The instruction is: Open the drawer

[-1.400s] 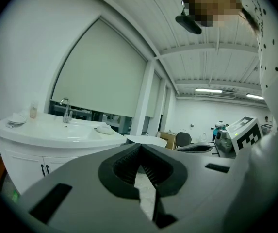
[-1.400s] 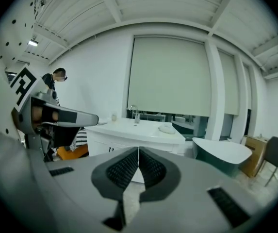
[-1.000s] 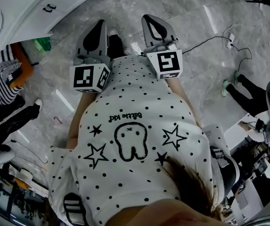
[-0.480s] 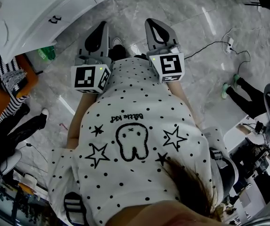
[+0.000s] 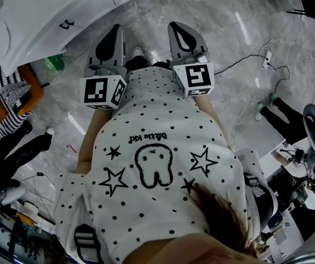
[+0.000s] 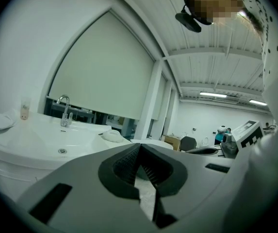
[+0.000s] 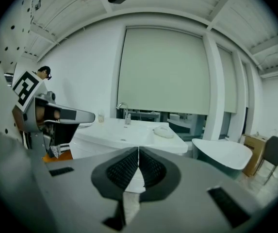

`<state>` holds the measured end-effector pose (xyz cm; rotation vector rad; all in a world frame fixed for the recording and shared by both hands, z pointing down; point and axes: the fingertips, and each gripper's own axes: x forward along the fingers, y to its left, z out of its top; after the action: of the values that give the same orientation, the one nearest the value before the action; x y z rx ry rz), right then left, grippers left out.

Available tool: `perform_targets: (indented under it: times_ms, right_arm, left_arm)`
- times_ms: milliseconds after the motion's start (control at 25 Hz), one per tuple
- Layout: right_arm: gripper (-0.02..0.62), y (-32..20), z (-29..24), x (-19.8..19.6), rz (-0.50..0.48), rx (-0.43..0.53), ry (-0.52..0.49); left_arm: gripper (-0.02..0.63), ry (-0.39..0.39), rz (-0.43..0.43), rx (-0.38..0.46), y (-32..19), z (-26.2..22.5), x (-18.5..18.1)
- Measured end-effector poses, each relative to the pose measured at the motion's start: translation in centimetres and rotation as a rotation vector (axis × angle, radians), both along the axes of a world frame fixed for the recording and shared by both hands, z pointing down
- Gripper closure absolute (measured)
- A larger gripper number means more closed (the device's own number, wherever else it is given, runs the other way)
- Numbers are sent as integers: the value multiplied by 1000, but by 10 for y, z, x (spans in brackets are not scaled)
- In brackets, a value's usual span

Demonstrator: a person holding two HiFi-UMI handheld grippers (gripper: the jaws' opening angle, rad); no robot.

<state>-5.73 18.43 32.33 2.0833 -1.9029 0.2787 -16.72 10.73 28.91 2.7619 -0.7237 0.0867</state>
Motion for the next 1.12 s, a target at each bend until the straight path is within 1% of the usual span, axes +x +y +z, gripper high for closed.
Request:
perform_targets:
  times_ms: [240, 440, 680, 920, 1120]
  right_arm:
    - [581, 1, 1, 0, 10, -2, -10]
    - [581, 9, 7, -2, 28, -23, -29]
    - [581, 11, 11, -6, 20, -45, -39]
    - [581, 9, 12, -10, -10, -67, -39]
    - [581, 1, 6, -9, -18, -50, -42]
  left_arm:
    - [602, -19, 27, 9, 3, 1, 5]
    - [601, -39, 44, -14, 8, 6, 3]
    - [601, -37, 23, -35, 9, 6, -3]
    - [602, -31, 4, -58, 9, 6, -6]
    - [601, -31, -1, -52, 4, 0, -7]
